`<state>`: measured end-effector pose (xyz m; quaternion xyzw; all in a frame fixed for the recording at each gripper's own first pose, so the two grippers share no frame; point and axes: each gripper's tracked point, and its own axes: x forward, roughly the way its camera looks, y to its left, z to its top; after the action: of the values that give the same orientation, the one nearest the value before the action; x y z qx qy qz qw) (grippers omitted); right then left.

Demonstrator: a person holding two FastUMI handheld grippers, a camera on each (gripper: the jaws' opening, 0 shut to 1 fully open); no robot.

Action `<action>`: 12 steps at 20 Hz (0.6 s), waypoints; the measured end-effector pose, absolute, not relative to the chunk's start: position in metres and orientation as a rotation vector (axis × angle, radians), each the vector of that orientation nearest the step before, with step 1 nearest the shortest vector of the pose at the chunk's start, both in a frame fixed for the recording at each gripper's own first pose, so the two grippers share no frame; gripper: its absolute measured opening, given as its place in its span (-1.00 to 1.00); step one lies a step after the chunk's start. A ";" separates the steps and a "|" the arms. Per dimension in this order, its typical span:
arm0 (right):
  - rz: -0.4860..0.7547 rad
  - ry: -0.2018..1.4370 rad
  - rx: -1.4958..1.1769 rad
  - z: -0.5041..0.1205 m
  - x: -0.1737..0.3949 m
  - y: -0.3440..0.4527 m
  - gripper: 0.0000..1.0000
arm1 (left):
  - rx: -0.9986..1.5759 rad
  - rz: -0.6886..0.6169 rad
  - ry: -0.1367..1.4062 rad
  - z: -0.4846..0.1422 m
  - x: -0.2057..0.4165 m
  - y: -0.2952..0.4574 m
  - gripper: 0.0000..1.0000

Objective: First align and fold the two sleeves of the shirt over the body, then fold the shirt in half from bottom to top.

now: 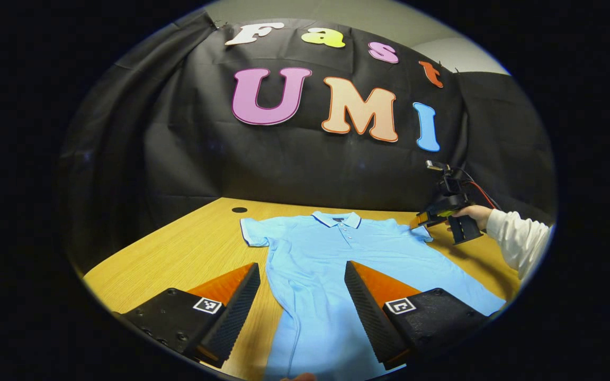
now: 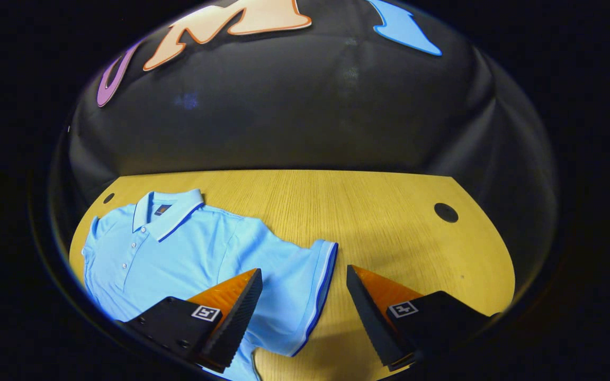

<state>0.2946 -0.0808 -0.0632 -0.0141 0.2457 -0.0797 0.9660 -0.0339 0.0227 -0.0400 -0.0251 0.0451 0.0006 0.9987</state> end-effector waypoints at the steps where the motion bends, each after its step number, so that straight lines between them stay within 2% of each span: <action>1: -0.158 0.499 -0.019 -0.064 0.297 -0.080 0.93 | -0.049 0.003 0.089 -0.038 -0.033 0.022 0.91; 2: -0.156 0.500 -0.014 -0.066 0.299 -0.080 0.85 | -0.046 0.003 0.085 -0.038 -0.032 0.022 0.91; 3: -0.157 0.506 -0.014 -0.068 0.298 -0.082 0.65 | -0.041 0.004 0.085 -0.037 -0.032 0.022 0.90; 5: -0.148 0.536 -0.024 -0.079 0.297 -0.083 0.43 | -0.037 0.008 0.083 -0.037 -0.034 0.023 0.92; 6: -0.139 0.531 -0.019 -0.076 0.297 -0.080 0.41 | -0.036 0.013 0.082 -0.035 -0.035 0.024 0.91; 8: -0.123 0.528 -0.010 -0.077 0.300 -0.077 0.21 | -0.039 0.014 0.071 -0.031 -0.035 0.024 0.91; 9: -0.114 0.526 -0.003 -0.076 0.300 -0.074 -0.12 | -0.040 0.015 0.066 -0.030 -0.036 0.025 0.91; 10: -0.106 0.527 0.005 -0.078 0.300 -0.070 -0.30 | -0.040 0.015 0.064 -0.029 -0.035 0.024 0.91; 11: -0.107 0.526 0.004 -0.077 0.300 -0.069 -0.68 | -0.040 0.015 0.064 -0.030 -0.036 0.023 0.91; 12: -0.108 0.527 0.000 -0.078 0.300 -0.069 -0.79 | -0.044 0.012 0.066 -0.031 -0.035 0.023 0.91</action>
<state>0.3000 -0.0691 -0.0776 0.0000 0.2602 -0.0535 0.9641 -0.0346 0.0226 -0.0308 -0.0222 0.0332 0.0062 0.9992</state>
